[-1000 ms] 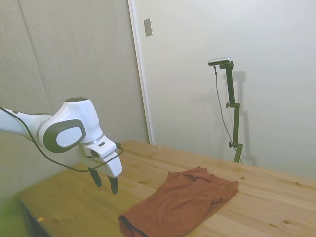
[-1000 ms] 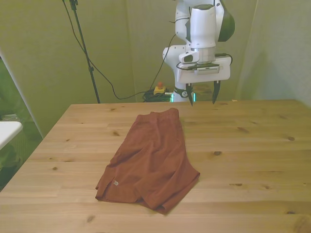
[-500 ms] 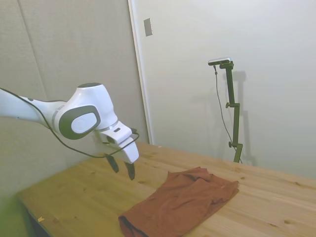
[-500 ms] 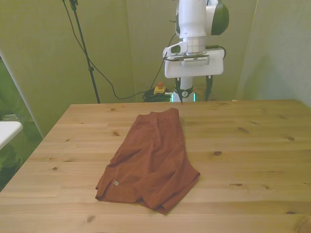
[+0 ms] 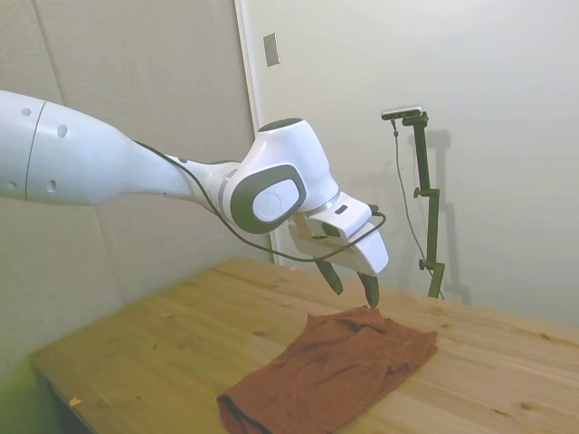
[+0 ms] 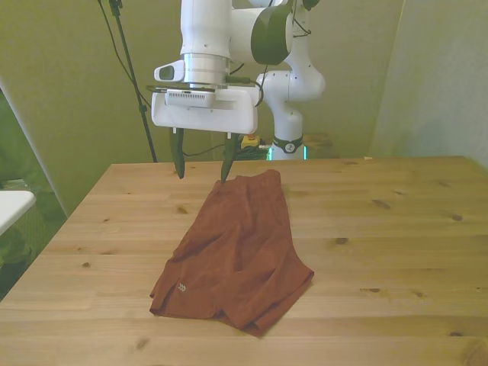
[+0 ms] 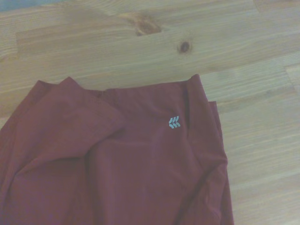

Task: Unfold the shorts

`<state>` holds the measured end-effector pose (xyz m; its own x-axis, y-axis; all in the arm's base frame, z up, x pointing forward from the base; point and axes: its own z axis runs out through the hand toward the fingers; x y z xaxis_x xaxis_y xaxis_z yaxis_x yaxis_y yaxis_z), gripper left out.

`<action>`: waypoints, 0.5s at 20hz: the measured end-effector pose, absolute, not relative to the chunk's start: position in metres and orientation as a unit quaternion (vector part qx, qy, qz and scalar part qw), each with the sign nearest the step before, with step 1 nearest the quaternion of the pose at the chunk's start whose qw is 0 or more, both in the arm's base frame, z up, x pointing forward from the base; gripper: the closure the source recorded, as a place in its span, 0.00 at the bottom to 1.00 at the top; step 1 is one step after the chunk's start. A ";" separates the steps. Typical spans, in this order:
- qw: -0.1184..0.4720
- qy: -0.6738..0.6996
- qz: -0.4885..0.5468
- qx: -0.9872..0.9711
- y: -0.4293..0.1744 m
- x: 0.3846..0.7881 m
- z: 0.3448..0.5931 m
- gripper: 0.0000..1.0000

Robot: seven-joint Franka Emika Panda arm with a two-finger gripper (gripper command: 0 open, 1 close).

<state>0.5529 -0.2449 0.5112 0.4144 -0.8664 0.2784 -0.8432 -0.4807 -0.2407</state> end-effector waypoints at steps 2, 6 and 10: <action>0.032 0.509 -0.194 -0.838 -0.247 0.558 0.513 0.00; 0.037 0.522 -0.231 -0.820 -0.270 0.581 0.493 0.00; 0.047 0.548 -0.243 -0.799 -0.306 0.603 0.468 0.00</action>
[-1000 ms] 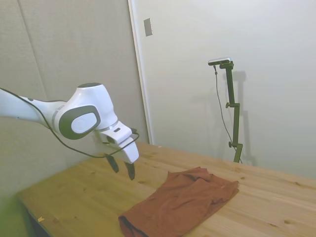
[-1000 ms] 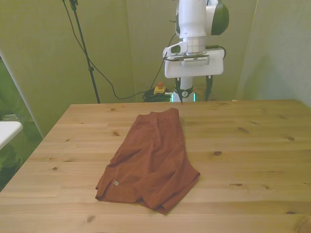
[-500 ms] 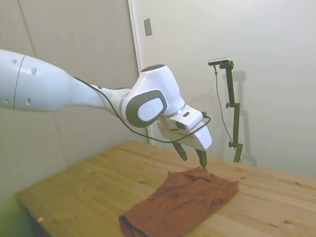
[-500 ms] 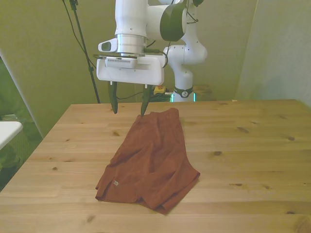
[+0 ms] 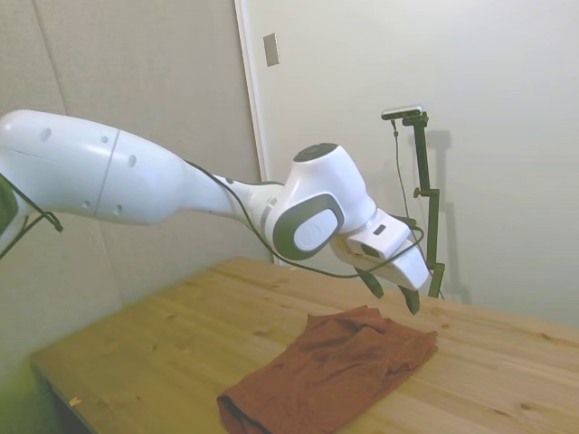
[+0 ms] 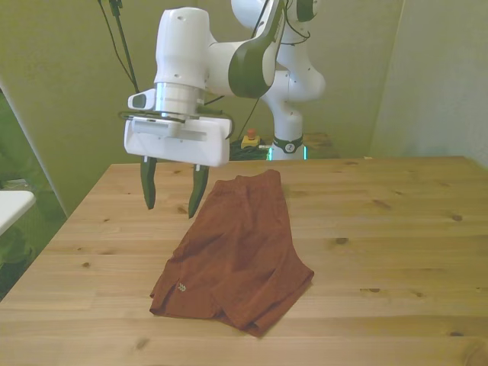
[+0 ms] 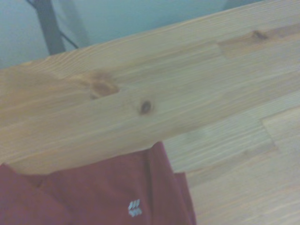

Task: Unfold the shorts

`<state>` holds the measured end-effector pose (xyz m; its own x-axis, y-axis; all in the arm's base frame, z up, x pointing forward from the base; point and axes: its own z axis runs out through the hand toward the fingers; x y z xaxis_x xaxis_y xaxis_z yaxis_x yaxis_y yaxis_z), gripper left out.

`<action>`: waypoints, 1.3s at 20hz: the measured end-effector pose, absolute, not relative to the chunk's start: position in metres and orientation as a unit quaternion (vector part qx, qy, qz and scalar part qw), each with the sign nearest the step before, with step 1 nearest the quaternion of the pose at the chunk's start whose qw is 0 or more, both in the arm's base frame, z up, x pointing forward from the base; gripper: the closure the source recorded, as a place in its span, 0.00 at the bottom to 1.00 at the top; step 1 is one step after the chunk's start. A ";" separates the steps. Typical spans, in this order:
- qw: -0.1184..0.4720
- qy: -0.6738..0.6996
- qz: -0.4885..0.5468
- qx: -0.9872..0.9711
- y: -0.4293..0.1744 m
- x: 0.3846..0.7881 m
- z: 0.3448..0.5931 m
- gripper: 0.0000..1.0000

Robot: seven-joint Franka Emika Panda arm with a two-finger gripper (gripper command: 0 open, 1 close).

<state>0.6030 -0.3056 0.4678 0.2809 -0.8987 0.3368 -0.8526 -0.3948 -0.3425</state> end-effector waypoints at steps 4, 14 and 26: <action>0.055 0.564 -0.246 -0.786 -0.335 0.626 0.446 0.00; 0.061 0.569 -0.227 -0.788 -0.346 0.687 0.389 0.00; 0.071 0.567 -0.200 -0.796 -0.331 0.711 0.356 1.00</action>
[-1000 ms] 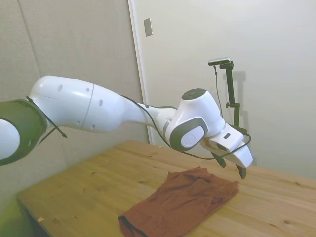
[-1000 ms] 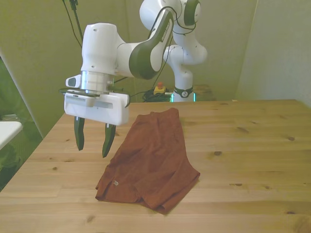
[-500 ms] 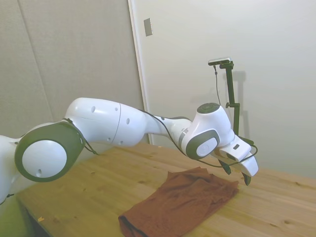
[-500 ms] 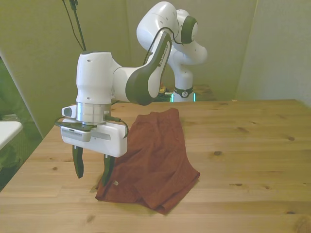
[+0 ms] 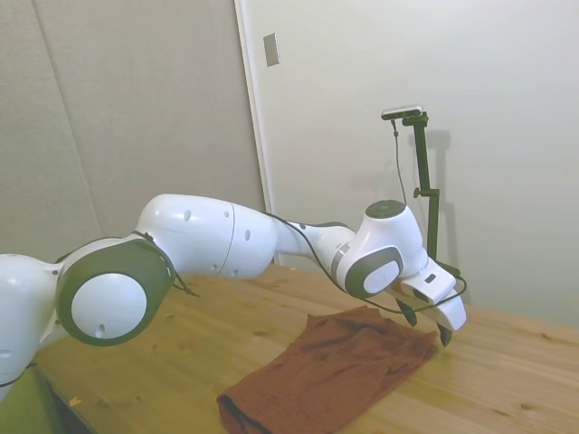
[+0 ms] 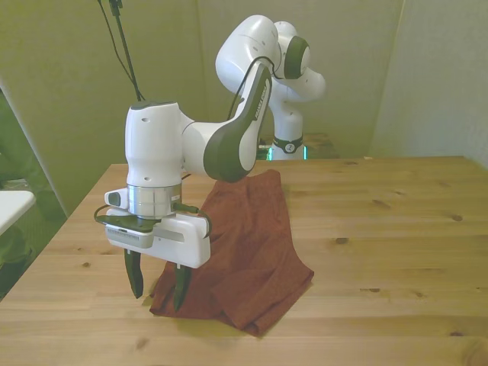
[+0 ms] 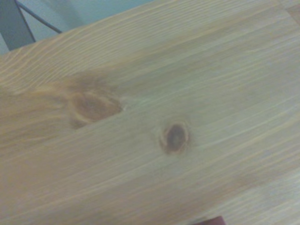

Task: Unfold the shorts

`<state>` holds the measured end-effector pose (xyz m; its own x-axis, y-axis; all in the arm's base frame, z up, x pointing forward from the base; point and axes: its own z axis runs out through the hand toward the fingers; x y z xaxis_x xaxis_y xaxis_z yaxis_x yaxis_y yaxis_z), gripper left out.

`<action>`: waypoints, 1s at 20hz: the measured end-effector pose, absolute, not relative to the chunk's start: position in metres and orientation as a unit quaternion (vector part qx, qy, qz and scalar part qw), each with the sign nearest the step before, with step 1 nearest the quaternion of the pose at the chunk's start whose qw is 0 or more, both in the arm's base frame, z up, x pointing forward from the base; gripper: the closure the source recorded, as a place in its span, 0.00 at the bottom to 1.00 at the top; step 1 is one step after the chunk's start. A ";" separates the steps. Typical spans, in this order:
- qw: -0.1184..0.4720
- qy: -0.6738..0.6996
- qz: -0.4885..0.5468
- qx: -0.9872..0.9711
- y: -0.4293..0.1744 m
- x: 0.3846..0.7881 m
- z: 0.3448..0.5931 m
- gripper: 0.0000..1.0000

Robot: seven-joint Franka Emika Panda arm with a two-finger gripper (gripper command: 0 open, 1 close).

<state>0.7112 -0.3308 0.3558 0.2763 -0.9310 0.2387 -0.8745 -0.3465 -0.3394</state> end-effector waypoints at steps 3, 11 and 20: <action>0.072 0.566 -0.199 -0.797 -0.328 0.713 0.355 1.00; 0.072 0.565 -0.194 -0.799 -0.324 0.715 0.349 1.00; 0.071 0.568 -0.192 -0.797 -0.330 0.711 0.347 1.00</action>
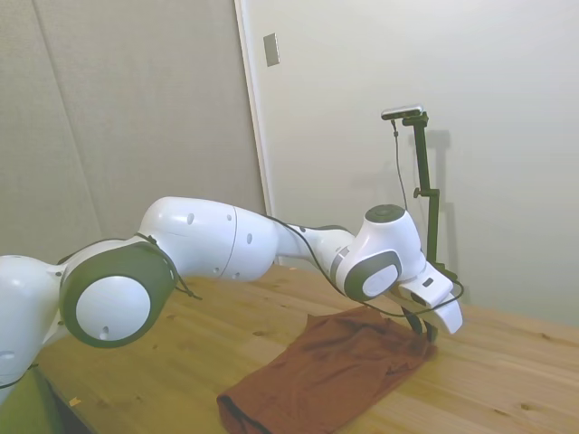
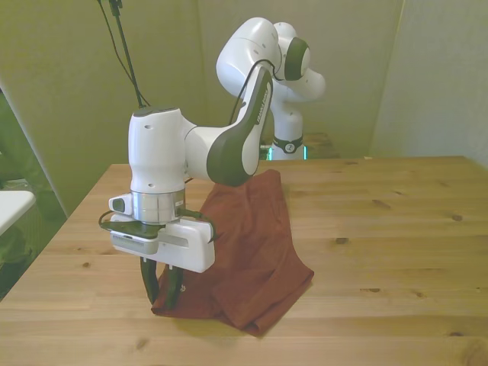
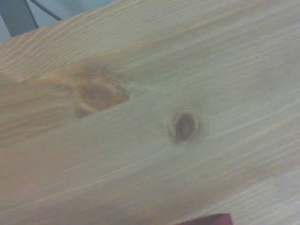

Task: Unfold the shorts

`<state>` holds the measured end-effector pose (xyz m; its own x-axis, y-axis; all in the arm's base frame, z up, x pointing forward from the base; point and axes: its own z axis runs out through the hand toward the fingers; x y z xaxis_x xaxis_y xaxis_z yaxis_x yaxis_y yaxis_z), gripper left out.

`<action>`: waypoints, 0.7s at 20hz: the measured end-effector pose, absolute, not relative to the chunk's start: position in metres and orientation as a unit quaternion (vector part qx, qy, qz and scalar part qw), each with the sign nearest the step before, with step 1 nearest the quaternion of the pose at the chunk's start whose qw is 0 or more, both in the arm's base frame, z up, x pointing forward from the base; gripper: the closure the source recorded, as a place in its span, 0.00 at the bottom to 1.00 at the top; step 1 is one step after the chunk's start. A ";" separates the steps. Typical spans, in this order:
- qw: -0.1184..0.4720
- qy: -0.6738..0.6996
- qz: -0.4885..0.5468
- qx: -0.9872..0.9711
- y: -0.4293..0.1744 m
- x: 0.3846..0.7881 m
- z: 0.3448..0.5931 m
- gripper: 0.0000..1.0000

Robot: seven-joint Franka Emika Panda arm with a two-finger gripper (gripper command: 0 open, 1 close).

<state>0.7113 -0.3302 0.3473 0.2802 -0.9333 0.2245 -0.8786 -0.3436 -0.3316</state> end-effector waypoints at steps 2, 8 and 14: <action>0.071 0.569 -0.189 -0.797 -0.332 0.710 0.347 1.00; 0.082 0.565 -0.190 -0.799 -0.333 0.708 0.364 1.00; 0.102 0.548 -0.192 -0.808 -0.313 0.700 0.411 1.00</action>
<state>0.6995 -0.3132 0.4111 0.3253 -0.9244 0.1989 -0.8459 -0.3785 -0.3756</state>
